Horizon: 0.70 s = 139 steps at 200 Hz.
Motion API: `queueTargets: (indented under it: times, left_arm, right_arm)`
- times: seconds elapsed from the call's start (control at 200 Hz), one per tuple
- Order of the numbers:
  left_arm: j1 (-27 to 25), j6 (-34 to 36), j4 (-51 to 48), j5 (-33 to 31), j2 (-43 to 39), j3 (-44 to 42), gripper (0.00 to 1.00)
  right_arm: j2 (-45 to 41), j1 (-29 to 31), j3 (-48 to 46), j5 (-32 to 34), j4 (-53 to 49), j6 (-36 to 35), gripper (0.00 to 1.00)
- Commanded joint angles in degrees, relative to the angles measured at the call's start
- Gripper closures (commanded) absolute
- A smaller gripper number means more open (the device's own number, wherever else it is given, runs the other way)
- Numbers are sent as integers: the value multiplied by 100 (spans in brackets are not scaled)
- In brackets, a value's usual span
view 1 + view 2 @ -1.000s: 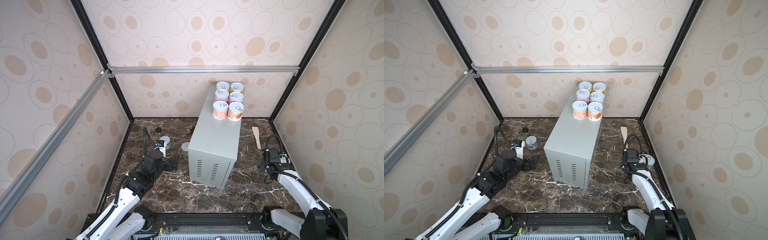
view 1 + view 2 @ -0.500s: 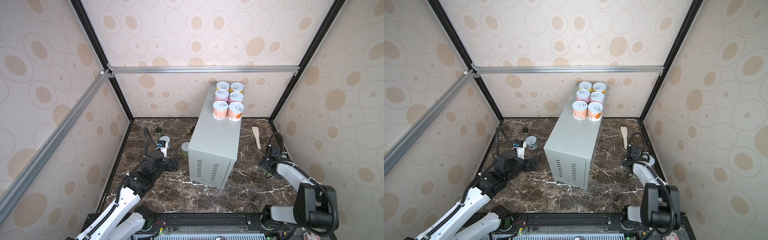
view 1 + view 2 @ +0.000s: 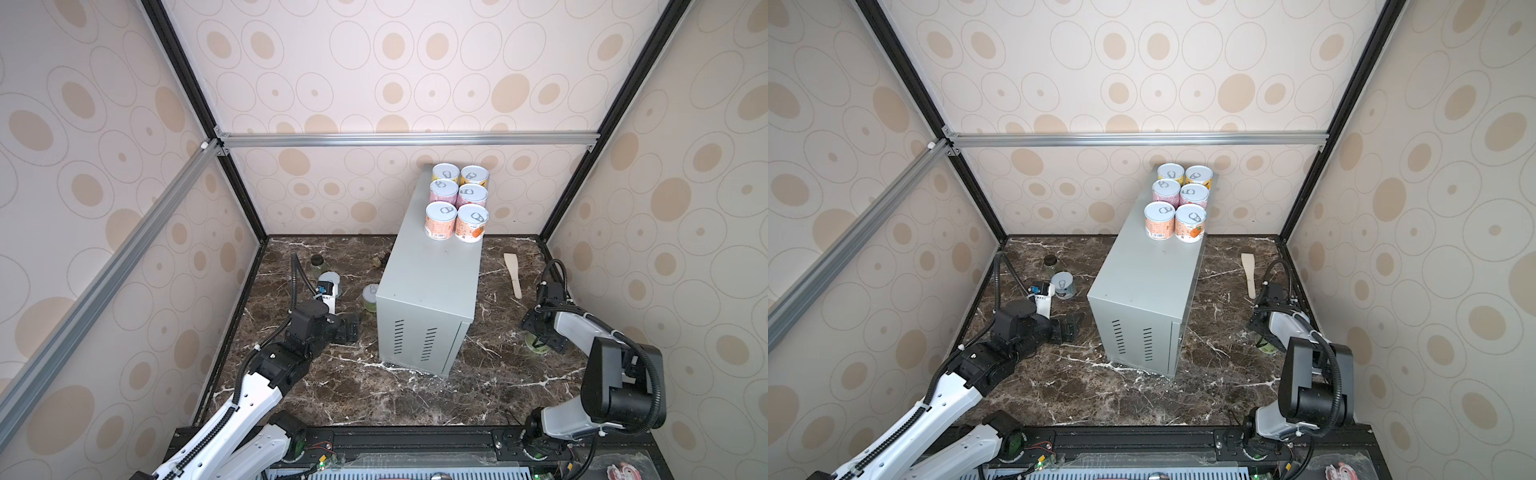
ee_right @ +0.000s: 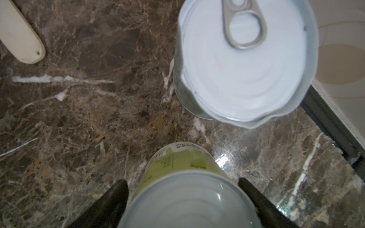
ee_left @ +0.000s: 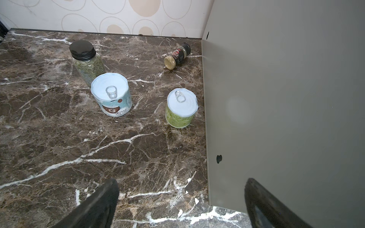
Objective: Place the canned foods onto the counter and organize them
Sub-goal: 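Lower the right gripper onto the green-labelled can and close it, then lift the green-labelled can with the right gripper up toward the box top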
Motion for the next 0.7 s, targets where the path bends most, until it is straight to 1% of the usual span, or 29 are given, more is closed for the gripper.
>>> queueTargets:
  times: [0.0, 0.07, 0.165, 0.26, 0.365, 0.46, 0.69]
  left_arm:
    - [37, 123, 104, 22, 15, 1, 1]
    - [31, 117, 112, 28, 24, 1, 1]
    - [30, 122, 113, 39, 14, 2, 1]
    - [30, 122, 113, 44, 1, -5, 1]
    - [31, 116, 113, 39, -3, -11, 1]
    - [30, 114, 112, 41, 5, -10, 1]
    - [30, 97, 117, 57, -11, -23, 1]
  right_arm:
    - [60, 0, 134, -155, -127, -114, 23]
    - [10, 0, 98, -170, -118, -156, 31]
    - [-91, 0, 68, -227, -137, -199, 38]
    - [-219, 0, 59, -359, -194, -212, 41]
    - [-385, 4, 93, -585, -288, -212, 47]
    - [-586, 0, 128, -799, -404, -212, 49]
    - [-1167, 8, 276, -1257, -819, -212, 50]
